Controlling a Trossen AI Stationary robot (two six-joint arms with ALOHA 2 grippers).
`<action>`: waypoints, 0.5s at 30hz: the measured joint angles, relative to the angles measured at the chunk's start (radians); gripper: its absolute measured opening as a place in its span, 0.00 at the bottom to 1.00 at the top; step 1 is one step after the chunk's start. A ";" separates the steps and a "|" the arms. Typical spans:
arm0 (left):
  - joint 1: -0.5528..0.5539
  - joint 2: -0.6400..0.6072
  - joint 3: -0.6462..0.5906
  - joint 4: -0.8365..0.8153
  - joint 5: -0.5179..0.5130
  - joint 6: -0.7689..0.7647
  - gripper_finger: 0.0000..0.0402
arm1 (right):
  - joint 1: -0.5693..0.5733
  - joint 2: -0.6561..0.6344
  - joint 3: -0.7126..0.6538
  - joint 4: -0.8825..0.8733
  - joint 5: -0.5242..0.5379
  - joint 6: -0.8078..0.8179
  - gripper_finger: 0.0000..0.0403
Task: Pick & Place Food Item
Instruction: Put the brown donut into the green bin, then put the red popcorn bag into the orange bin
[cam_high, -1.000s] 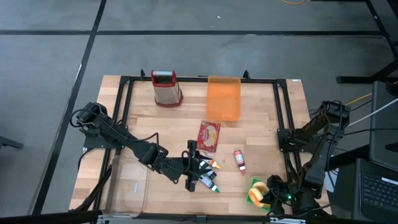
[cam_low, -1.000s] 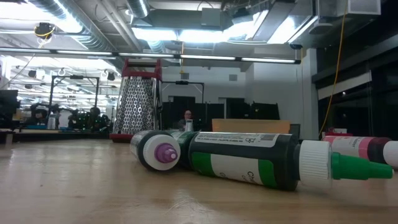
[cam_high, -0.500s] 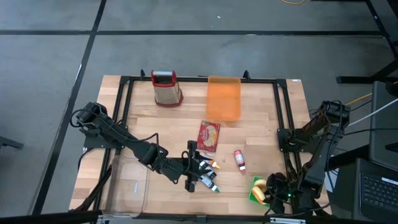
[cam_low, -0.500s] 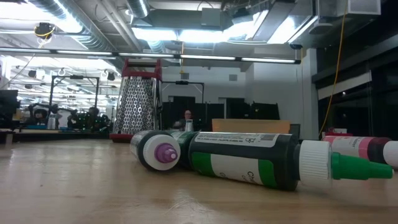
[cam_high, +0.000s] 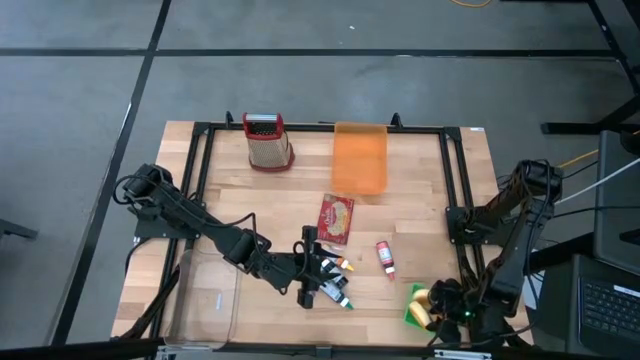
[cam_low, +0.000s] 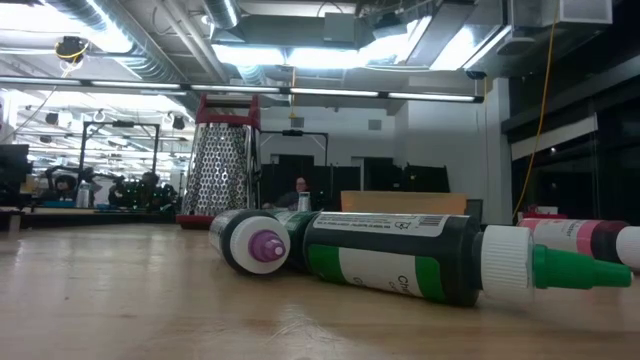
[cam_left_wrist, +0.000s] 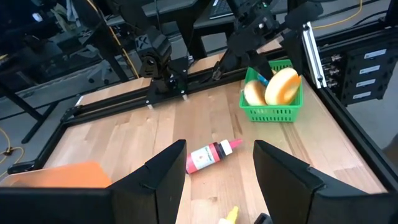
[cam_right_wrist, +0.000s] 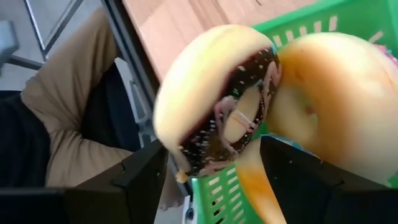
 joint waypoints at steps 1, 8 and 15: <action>0.000 0.000 0.000 0.000 0.000 0.000 0.45 | 0.000 -0.010 0.000 0.000 0.000 -0.001 0.64; 0.001 0.000 0.000 0.000 0.000 0.000 0.45 | -0.001 -0.081 0.000 -0.008 0.000 -0.001 0.63; 0.001 0.000 0.000 0.000 0.000 0.008 0.45 | -0.001 -0.167 0.000 -0.128 0.029 -0.001 0.63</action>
